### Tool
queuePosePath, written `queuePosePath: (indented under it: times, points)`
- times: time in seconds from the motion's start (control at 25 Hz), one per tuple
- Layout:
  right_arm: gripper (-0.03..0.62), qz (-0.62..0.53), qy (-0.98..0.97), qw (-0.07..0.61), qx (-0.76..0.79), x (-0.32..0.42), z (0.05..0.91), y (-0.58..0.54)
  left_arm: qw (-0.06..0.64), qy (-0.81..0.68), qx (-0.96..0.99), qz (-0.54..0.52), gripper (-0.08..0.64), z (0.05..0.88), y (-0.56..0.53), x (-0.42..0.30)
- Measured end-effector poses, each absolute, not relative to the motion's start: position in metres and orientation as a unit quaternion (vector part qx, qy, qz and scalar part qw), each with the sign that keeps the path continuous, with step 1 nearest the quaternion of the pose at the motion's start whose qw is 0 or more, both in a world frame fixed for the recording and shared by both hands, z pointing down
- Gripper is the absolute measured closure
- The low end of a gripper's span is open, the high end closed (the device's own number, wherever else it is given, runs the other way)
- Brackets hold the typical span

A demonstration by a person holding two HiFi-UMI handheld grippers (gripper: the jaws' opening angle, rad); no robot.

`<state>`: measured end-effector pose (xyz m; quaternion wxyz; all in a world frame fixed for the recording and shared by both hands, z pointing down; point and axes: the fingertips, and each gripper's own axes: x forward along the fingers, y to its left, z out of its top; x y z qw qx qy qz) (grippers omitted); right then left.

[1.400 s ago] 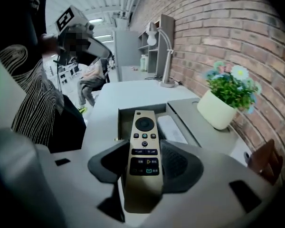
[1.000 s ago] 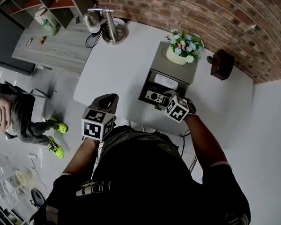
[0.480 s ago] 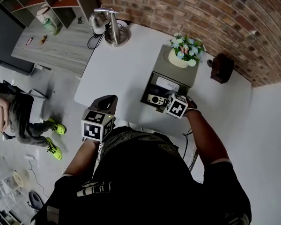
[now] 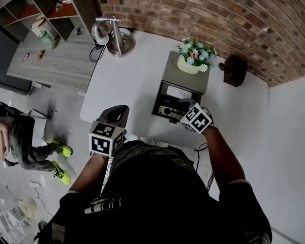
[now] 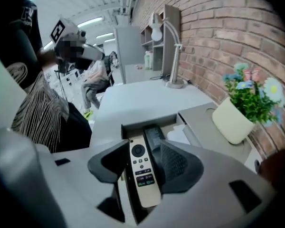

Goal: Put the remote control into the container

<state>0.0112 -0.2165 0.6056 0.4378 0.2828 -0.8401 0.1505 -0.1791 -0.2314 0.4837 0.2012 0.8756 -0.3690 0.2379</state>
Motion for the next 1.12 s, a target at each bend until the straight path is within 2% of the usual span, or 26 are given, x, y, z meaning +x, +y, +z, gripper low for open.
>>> queuePosePath:
  times: [0.12,0.2,0.28,0.32,0.44,0.8,1.12]
  points:
    - [0.408,0.185,-0.839,0.357,0.366,0.009,0.576,-0.213,0.195,-0.339,0.89,0.237,0.555,0.481,-0.23,-0.168]
    - [0.468,0.208,-0.83,0.298,0.423,0.011,0.555,-0.209,0.192,-0.315,0.898,0.24,0.555,0.48,-0.226,-0.16]
    - [0.56,0.239,-0.817,0.224,0.475,0.012,0.533,-0.203,0.186,-0.291,0.907,0.242,0.555,0.478,-0.222,-0.152]
    - [0.581,0.256,-0.809,0.183,0.497,0.012,0.522,-0.198,0.182,-0.28,0.911,0.241,0.555,0.476,-0.221,-0.148]
    - [0.583,0.284,-0.785,0.095,0.542,0.009,0.497,-0.183,0.171,-0.25,0.923,0.237,0.555,0.472,-0.216,-0.14]
    - [0.584,0.289,-0.733,0.032,0.615,0.005,0.467,-0.138,0.161,-0.168,0.944,0.234,0.555,0.462,-0.187,-0.118]
    - [0.583,0.257,-0.738,0.026,0.624,-0.006,0.455,-0.11,0.152,-0.166,0.948,0.226,0.555,0.455,-0.161,-0.112]
